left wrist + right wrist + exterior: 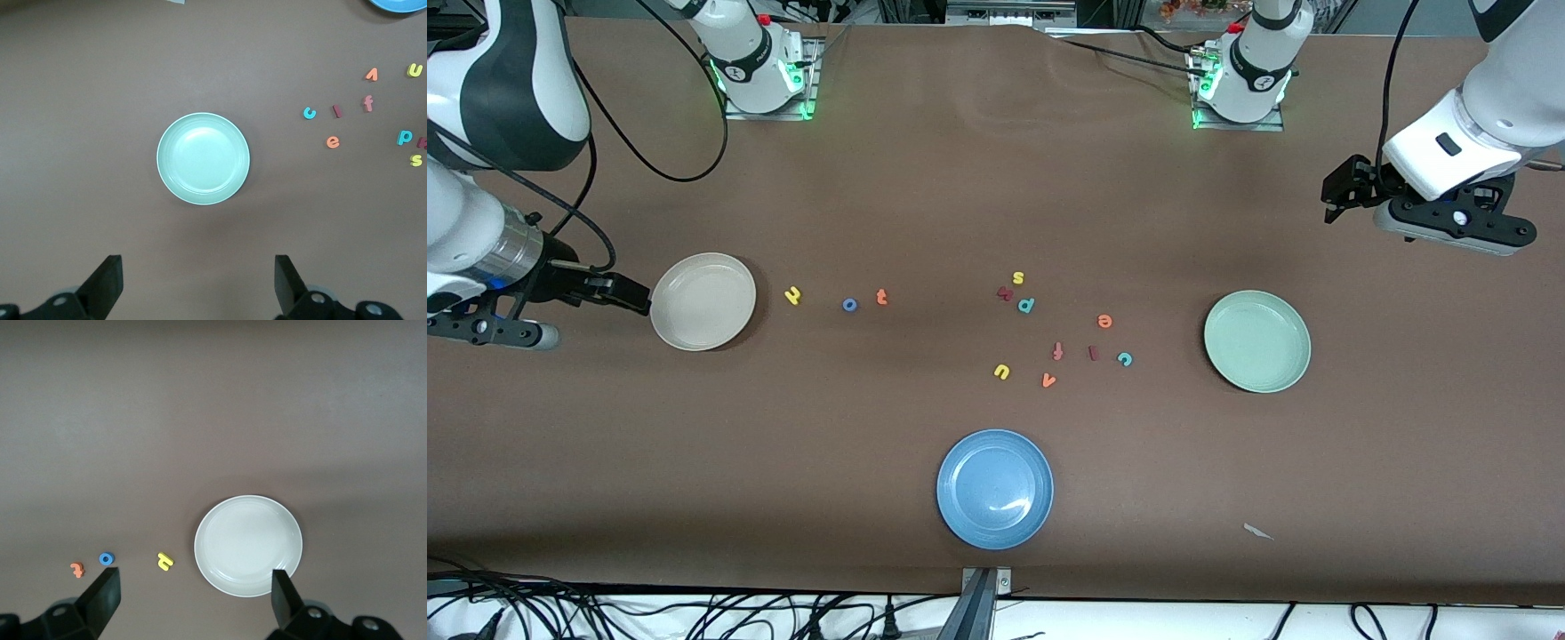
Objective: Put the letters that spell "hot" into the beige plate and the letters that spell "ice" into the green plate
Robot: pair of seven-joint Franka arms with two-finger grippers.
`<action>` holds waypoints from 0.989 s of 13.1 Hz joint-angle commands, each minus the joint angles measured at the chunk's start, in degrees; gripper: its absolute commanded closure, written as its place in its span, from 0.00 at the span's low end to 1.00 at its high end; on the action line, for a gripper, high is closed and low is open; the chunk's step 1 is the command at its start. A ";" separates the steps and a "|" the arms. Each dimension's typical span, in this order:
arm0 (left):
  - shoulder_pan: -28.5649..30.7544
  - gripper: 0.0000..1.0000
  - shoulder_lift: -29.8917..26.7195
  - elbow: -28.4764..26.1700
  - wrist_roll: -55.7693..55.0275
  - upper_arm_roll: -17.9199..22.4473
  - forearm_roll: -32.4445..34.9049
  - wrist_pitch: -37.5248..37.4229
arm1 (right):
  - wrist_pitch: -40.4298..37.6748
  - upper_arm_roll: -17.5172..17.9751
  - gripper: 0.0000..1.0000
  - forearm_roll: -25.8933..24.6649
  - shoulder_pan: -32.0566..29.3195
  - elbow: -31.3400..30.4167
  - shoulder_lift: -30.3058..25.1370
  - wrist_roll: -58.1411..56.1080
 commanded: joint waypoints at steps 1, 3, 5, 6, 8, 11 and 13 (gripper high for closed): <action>0.23 0.00 0.60 1.49 0.63 0.07 -0.90 -0.52 | -0.19 0.18 0.00 0.55 -0.06 -0.24 -0.51 0.68; 0.23 0.00 0.60 1.49 0.54 0.07 -0.90 -0.52 | -0.19 0.18 0.00 0.55 -0.06 -0.33 -0.51 0.77; 0.23 0.00 0.60 1.49 0.63 0.07 -0.90 -0.52 | -0.19 0.18 0.00 0.55 -0.06 -0.41 -0.51 1.12; 0.14 0.00 0.60 1.49 0.63 0.07 -0.90 -0.52 | -0.19 0.18 0.00 0.55 -0.06 -0.42 -0.51 1.12; 0.14 0.00 0.60 1.49 0.63 0.07 -0.90 -0.52 | -0.19 0.18 0.00 0.55 -0.06 -0.50 -0.51 1.12; 0.23 0.00 0.60 1.49 0.45 0.07 -0.81 -0.52 | -0.19 0.18 0.00 0.55 -0.06 -0.50 -0.51 1.12; -0.12 0.00 0.60 1.58 0.10 0.07 -0.81 -0.52 | -0.19 0.18 0.00 0.55 -0.06 -0.59 -0.51 1.21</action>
